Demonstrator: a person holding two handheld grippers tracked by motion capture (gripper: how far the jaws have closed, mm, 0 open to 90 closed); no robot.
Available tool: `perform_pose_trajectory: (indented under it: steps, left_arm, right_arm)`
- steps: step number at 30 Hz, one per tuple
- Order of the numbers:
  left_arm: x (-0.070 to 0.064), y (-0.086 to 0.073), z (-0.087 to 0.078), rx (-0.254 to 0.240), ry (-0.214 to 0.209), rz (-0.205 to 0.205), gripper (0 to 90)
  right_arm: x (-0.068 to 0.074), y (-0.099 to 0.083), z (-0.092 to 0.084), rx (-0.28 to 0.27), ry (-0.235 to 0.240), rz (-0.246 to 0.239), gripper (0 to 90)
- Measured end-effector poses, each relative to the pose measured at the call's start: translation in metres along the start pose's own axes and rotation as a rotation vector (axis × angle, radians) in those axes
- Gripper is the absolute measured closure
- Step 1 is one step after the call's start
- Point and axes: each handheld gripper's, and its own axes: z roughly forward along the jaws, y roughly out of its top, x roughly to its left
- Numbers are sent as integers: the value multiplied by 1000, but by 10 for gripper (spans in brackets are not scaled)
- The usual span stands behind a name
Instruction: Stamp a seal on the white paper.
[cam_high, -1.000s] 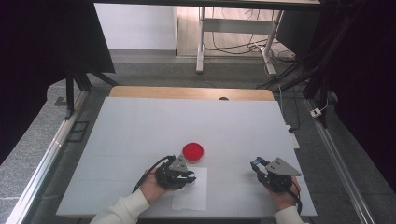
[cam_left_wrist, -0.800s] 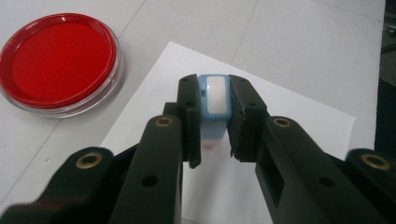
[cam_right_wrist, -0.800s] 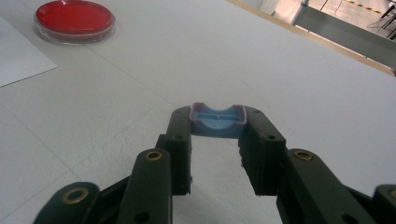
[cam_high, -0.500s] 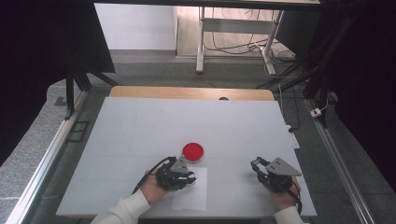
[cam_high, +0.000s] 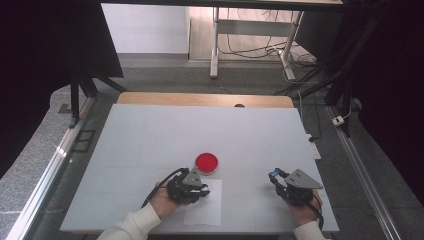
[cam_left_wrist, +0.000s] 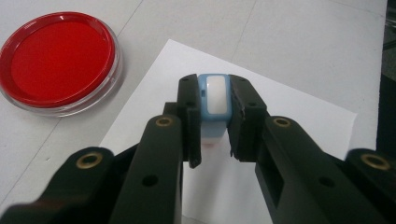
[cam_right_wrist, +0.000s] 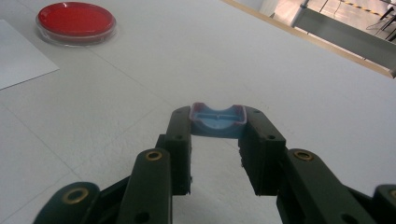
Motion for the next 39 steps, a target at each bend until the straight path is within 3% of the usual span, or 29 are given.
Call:
perform_pose_trajectory:
  steps: [7,19,28,35,39]
  left_arm:
    - [-2,-3,0,-17,10,1,761]
    - [-1,5,0,37,5,2,761]
    - [0,5,0,34,2,-10,761]
    - [-1,3,0,21,3,-10,760]
    - [1,3,-6,-31,-5,-21,757]
  right_arm:
    - [0,0,0,-1,0,2,650]
    - [1,0,1,5,1,-2,650]
    - [0,0,1,1,2,0,650]
    - [0,0,1,1,1,1,650]
    - [0,0,1,1,1,0,650]
